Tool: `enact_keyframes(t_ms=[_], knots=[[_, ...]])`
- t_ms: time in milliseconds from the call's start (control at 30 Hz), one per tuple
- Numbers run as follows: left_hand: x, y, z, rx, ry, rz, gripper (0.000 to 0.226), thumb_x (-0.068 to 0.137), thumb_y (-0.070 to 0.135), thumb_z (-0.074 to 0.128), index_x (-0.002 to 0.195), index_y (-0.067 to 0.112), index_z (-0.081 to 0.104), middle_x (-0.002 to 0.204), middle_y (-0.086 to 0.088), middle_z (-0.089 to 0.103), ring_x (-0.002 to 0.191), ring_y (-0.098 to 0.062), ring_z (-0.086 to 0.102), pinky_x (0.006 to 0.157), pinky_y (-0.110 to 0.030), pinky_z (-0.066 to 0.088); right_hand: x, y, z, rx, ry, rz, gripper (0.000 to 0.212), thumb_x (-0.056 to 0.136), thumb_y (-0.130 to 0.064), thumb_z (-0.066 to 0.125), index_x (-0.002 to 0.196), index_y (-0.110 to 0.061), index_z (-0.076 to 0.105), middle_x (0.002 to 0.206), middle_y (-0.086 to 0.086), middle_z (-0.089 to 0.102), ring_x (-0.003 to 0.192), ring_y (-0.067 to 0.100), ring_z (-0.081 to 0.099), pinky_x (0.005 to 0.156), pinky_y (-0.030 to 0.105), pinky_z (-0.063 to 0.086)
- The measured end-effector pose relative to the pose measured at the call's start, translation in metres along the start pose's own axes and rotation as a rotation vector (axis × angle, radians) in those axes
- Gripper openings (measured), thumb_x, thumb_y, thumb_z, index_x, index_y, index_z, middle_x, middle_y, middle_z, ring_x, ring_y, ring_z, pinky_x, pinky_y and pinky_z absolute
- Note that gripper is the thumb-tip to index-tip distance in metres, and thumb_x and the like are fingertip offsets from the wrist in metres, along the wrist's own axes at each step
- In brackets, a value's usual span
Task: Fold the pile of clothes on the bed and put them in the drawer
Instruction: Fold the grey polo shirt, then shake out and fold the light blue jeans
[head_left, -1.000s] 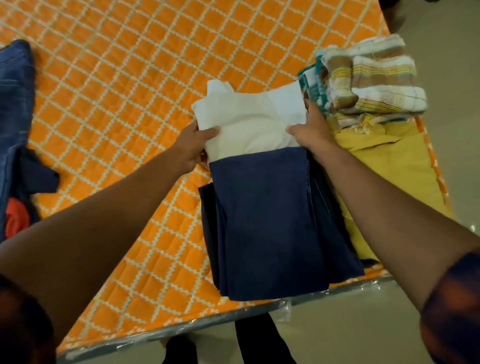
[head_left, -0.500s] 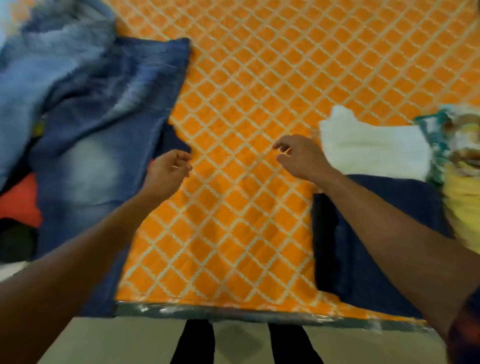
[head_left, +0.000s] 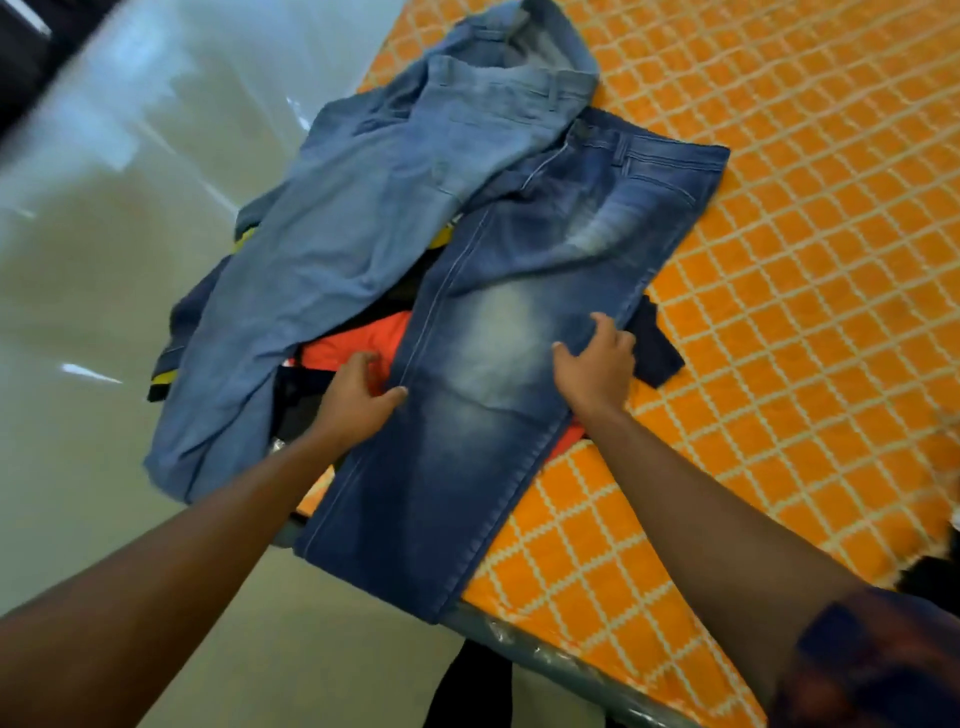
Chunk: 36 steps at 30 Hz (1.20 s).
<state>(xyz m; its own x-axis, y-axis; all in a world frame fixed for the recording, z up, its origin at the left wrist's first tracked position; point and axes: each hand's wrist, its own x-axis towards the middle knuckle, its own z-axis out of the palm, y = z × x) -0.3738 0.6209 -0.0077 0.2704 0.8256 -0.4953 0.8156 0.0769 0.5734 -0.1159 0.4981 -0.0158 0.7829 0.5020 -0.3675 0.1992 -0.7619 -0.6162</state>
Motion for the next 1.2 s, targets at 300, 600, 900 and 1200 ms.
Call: enact_keyframes(t_ms=[300, 600, 900, 1200], knots=[[0.032, 0.027, 0.015, -0.251, 0.195, -0.086, 0.035, 0.086, 0.042, 0.073, 0.086, 0.016, 0.05, 0.073, 0.004, 0.053, 0.072, -0.019, 0.052, 0.073, -0.036, 0.043, 0.052, -0.004, -0.014, 0.496, 0.157, 0.317, 0.025, 0.096, -0.028, 0.069, 0.107, -0.006, 0.067, 0.097, 0.007, 0.07, 0.09, 0.029, 0.067, 0.077, 0.038, 0.055], [0.024, 0.013, 0.033, -0.255, 0.167, 0.163, 0.02, 0.089, 0.02, 0.07, 0.077, 0.027, 0.056, 0.074, 0.006, 0.06, 0.065, -0.011, 0.051, 0.07, -0.035, 0.046, 0.044, -0.002, -0.018, 0.559, 0.207, 0.269, 0.011, 0.097, -0.014, 0.063, 0.104, -0.009, 0.057, 0.095, 0.004, 0.064, 0.087, 0.023, 0.063, 0.076, 0.036, 0.054], [-0.047, -0.009, 0.048, -0.063, -0.431, 0.137, 0.022, 0.089, 0.0, 0.065, 0.078, 0.018, 0.061, 0.065, 0.0, 0.061, 0.055, -0.011, 0.05, 0.056, -0.029, 0.043, -0.076, 0.084, -0.034, 0.439, 0.115, 0.176, 0.008, 0.1, -0.013, 0.06, 0.105, -0.009, 0.055, 0.093, 0.006, 0.067, 0.081, 0.019, 0.066, 0.071, 0.035, 0.055], [-0.001, 0.04, -0.021, 0.841, -0.513, 0.278, 0.013, 0.085, 0.024, 0.066, 0.091, 0.015, 0.072, 0.087, -0.003, 0.071, 0.087, -0.024, 0.068, 0.073, -0.033, 0.053, -0.224, 0.107, -0.002, 0.42, 0.106, 0.253, 0.025, 0.094, -0.013, 0.069, 0.096, -0.033, 0.055, 0.075, -0.007, 0.069, 0.066, 0.009, 0.066, 0.062, 0.031, 0.051]])
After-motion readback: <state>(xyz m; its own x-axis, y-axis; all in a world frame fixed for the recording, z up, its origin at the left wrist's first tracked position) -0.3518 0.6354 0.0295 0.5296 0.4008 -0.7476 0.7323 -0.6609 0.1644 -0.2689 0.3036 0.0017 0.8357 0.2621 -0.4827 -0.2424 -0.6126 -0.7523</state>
